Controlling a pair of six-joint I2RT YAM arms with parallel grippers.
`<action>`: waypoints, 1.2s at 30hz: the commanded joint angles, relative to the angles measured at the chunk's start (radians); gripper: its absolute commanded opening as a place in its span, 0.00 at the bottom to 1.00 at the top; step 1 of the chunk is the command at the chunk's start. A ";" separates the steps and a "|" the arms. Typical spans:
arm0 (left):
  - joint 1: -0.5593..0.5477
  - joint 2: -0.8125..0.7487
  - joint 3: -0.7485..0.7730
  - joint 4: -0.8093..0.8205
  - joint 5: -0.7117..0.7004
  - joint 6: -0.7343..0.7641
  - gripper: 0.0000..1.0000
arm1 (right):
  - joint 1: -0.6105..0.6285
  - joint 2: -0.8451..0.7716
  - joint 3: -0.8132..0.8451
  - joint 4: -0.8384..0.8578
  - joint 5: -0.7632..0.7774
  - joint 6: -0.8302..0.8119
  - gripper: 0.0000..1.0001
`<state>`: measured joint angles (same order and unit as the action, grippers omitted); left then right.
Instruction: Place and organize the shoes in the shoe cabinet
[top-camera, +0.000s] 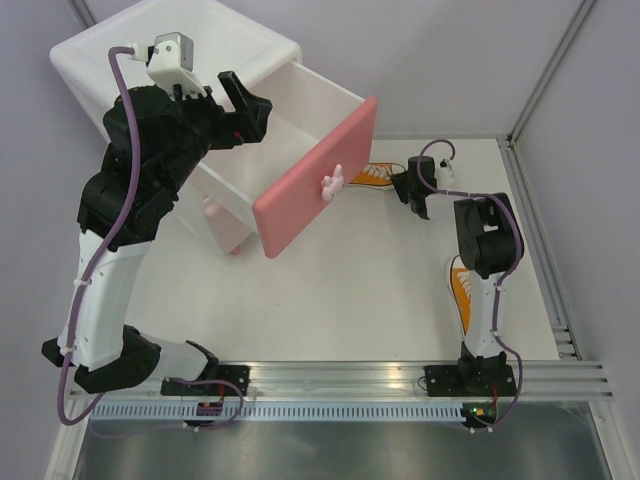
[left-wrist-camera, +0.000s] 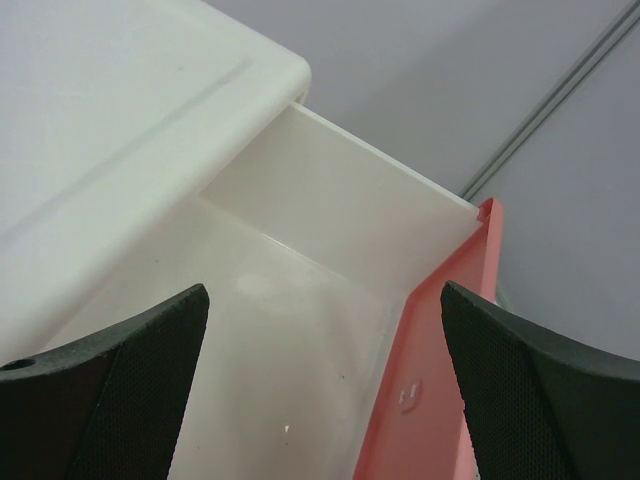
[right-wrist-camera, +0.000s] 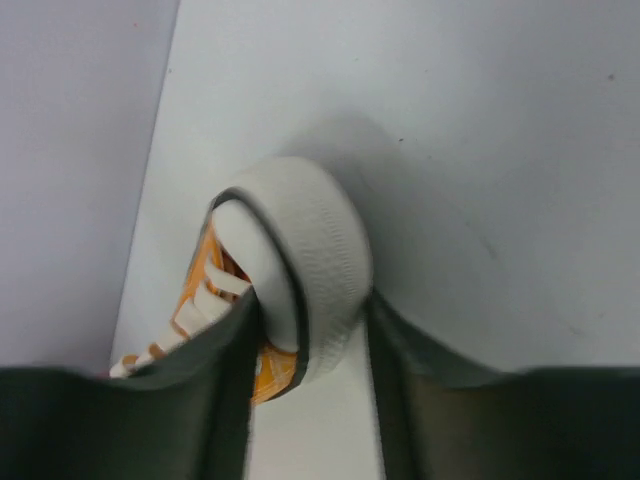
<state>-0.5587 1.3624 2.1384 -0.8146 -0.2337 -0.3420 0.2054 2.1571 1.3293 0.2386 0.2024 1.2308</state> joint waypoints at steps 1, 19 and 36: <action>-0.003 0.018 0.035 0.000 -0.007 0.031 0.99 | -0.011 0.014 -0.019 0.126 -0.061 0.000 0.35; 0.011 0.090 0.064 0.080 0.046 0.123 1.00 | -0.075 -0.295 -0.033 -0.425 -0.736 -0.840 0.01; 0.020 0.067 0.054 0.068 0.139 0.115 1.00 | -0.060 -0.312 0.001 -0.980 -0.678 -1.423 0.56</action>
<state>-0.5446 1.4479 2.1685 -0.7715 -0.1268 -0.2455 0.1360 1.8431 1.2842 -0.6842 -0.4858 -0.1013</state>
